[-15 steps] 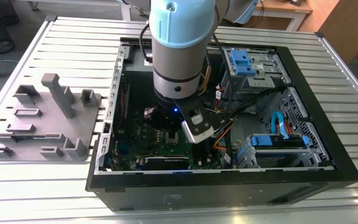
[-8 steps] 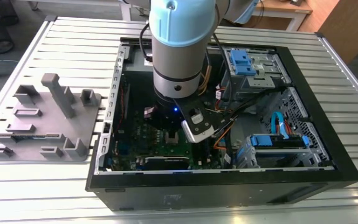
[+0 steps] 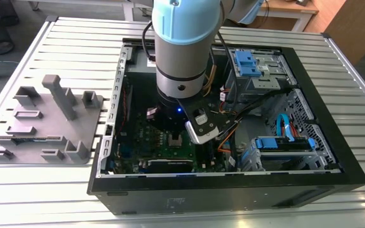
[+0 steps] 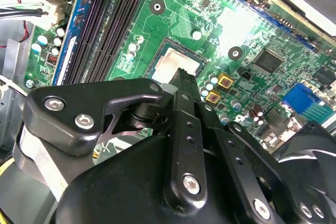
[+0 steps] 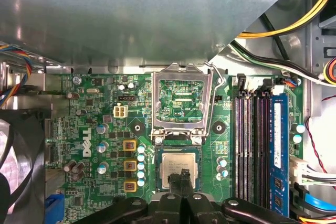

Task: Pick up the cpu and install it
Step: 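Close the cpu cover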

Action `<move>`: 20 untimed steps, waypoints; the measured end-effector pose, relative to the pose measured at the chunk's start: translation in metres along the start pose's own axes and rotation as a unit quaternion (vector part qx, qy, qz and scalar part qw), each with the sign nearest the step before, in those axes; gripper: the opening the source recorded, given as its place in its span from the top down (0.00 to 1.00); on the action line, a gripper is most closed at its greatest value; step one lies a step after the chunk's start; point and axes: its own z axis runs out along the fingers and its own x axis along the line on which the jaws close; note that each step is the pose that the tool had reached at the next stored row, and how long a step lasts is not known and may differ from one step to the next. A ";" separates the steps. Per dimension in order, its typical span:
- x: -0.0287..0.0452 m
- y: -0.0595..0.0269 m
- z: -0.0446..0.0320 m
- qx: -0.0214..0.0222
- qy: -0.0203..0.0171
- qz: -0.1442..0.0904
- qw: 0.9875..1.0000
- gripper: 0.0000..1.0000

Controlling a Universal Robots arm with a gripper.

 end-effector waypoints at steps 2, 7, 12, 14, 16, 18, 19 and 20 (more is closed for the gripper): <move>0.0000 0.0000 -0.0002 0.000 0.000 0.000 1.000 0.89; 0.0000 0.0000 -0.0007 0.000 0.000 0.000 1.000 0.89; 0.0000 0.0000 -0.0015 0.000 0.000 0.000 1.000 0.89; 0.0000 0.0000 -0.0020 0.000 0.000 0.000 1.000 0.89; 0.0000 0.0000 -0.0020 0.000 0.000 0.000 1.000 0.89; -0.0006 0.0000 -0.0021 0.000 0.000 0.000 1.000 0.89; -0.0011 0.0001 -0.0021 0.000 0.000 0.000 1.000 0.89; -0.0018 0.0003 -0.0020 0.000 0.000 0.000 1.000 0.89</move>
